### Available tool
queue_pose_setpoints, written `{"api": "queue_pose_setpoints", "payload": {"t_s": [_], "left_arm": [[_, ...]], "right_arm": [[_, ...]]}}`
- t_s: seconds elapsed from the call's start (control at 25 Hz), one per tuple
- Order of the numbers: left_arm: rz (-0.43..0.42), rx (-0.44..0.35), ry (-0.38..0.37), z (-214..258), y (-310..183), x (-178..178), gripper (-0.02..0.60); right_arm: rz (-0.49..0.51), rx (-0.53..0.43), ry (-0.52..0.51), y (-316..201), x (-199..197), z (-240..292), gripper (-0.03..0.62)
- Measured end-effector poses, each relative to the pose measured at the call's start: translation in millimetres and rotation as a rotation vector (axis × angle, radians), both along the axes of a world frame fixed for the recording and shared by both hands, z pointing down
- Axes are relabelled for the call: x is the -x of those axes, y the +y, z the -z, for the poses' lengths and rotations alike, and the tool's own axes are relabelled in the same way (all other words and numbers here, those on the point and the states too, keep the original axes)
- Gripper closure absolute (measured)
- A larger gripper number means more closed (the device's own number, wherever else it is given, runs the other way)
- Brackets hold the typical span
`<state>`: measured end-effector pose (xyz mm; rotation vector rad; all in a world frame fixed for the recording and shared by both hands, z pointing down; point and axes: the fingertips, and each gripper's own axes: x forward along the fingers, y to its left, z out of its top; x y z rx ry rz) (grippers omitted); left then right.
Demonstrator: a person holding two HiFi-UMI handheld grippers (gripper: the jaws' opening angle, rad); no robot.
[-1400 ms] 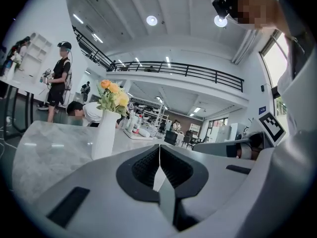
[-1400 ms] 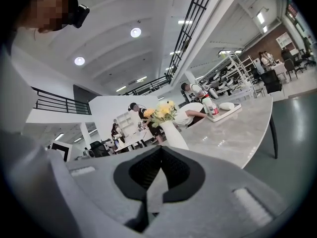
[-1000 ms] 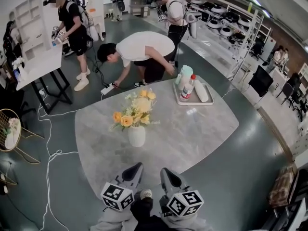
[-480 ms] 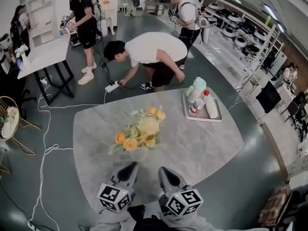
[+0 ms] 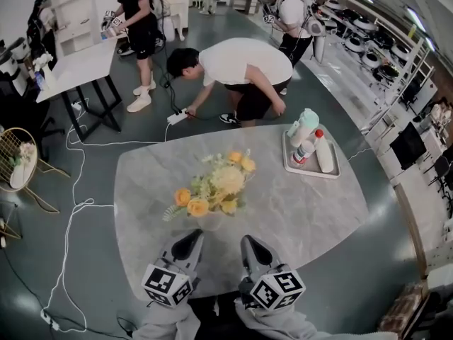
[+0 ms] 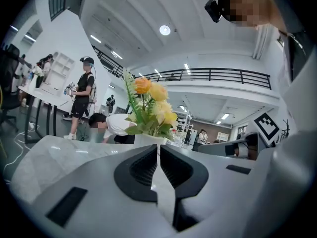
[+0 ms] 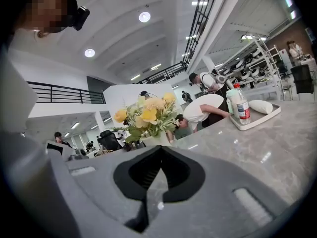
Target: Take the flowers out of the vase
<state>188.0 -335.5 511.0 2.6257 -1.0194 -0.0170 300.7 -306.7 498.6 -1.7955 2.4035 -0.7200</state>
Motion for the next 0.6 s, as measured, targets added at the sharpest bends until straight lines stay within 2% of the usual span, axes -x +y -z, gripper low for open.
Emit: {"api": "queue_pose_setpoints", "payload": {"t_s": [0.44, 0.6], "left_arm": [[0.073, -0.04, -0.017, 13.4, -6.1, -7.0, 0.573], [0.084, -0.049, -0.01, 9.4, -10.9, -9.9, 0.335]], "right_arm": [[0.112, -0.008, -0.001, 0.9, -1.0, 10.4, 0.595], [0.145, -0.003, -0.006, -0.6, -1.1, 5.8, 0.595]]}}
